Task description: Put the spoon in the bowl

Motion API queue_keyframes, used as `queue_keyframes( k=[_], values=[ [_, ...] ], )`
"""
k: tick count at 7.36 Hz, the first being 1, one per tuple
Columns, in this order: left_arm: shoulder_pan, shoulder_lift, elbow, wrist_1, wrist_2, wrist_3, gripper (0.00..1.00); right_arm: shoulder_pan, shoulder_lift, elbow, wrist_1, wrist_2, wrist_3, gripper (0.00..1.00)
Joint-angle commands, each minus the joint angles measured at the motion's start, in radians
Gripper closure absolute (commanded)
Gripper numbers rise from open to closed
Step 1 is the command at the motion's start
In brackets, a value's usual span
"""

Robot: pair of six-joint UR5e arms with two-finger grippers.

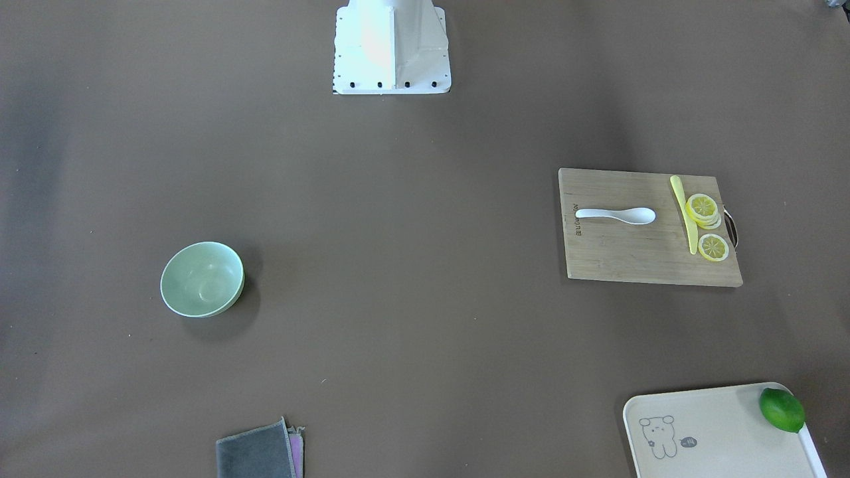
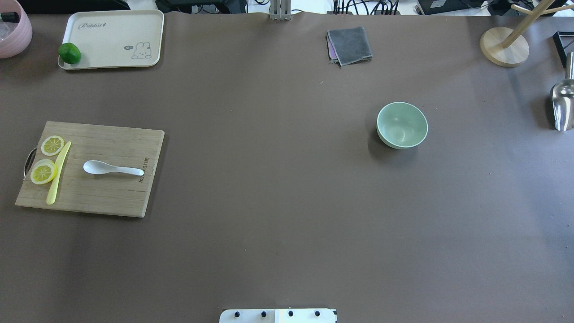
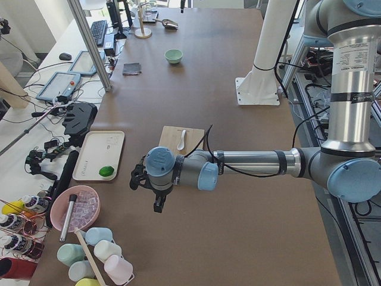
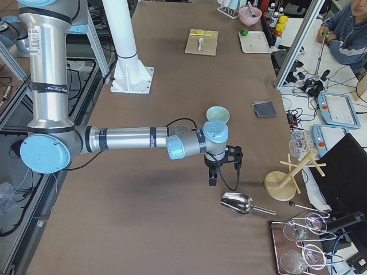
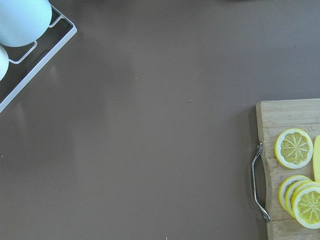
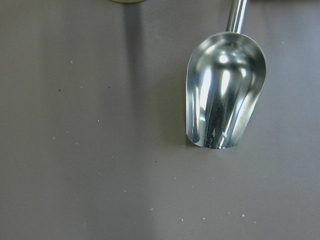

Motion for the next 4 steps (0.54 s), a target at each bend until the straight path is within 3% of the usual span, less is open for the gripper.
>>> queue_keyframes(
  k=[1,4],
  values=[
    [0.002,-0.001,0.002,0.000,0.000,-0.003,0.02,0.000,-0.002,-0.001,0.001,0.000,0.000,0.00],
    [0.004,0.044,-0.038,0.000,0.000,-0.005,0.02,0.000,-0.004,0.002,0.003,0.006,0.000,0.00]
  ],
)
